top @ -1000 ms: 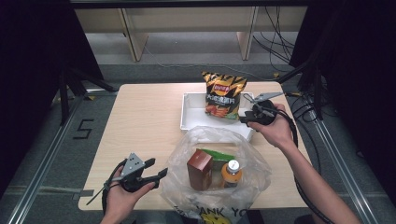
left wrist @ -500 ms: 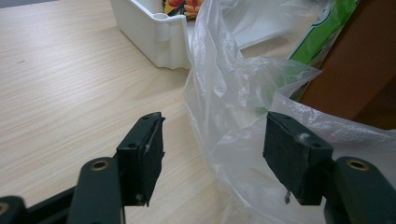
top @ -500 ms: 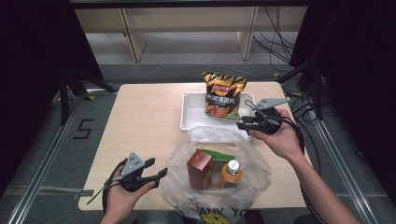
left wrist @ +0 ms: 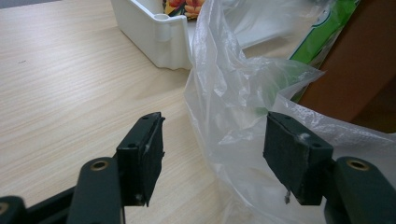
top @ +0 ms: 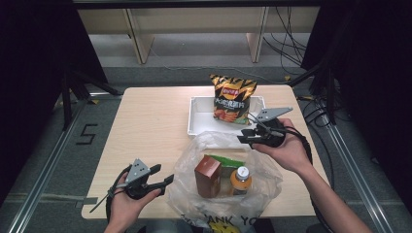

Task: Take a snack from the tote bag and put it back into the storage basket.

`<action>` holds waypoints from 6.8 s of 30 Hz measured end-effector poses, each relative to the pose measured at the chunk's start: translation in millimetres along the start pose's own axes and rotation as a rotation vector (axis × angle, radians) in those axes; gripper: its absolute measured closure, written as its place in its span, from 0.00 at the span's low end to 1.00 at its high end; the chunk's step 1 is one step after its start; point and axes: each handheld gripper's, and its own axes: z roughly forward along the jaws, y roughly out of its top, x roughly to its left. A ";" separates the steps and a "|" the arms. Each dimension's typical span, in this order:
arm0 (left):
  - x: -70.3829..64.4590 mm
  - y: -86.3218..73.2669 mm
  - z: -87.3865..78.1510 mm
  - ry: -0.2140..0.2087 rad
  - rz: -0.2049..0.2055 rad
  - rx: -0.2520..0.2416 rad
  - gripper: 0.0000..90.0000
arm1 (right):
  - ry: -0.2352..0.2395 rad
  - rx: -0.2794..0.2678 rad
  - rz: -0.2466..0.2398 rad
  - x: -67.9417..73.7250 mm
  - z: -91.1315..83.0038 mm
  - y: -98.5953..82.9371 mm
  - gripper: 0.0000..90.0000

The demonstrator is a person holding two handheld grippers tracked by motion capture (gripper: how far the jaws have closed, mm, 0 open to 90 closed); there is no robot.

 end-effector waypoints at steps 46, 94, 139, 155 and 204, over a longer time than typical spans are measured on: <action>-2.0 -0.7 -2.3 0.001 -0.001 0.000 0.41 | 0.170 0.086 -0.085 30.5 8.3 1.8 0.76; -2.4 0.6 -3.3 0.001 0.003 -0.006 0.41 | 0.156 0.211 -0.143 31.3 24.5 -5.4 0.75; -2.5 0.8 -3.0 0.001 0.005 -0.003 0.41 | 0.180 0.181 -0.239 28.4 10.1 9.7 1.00; -3.3 0.3 -1.5 -0.004 0.010 0.000 0.41 | 0.156 0.096 -0.217 24.1 -7.7 21.8 1.00; -2.5 -1.2 0.5 -0.001 0.008 0.006 0.41 | 0.107 -0.053 -0.163 8.8 -43.5 54.2 1.00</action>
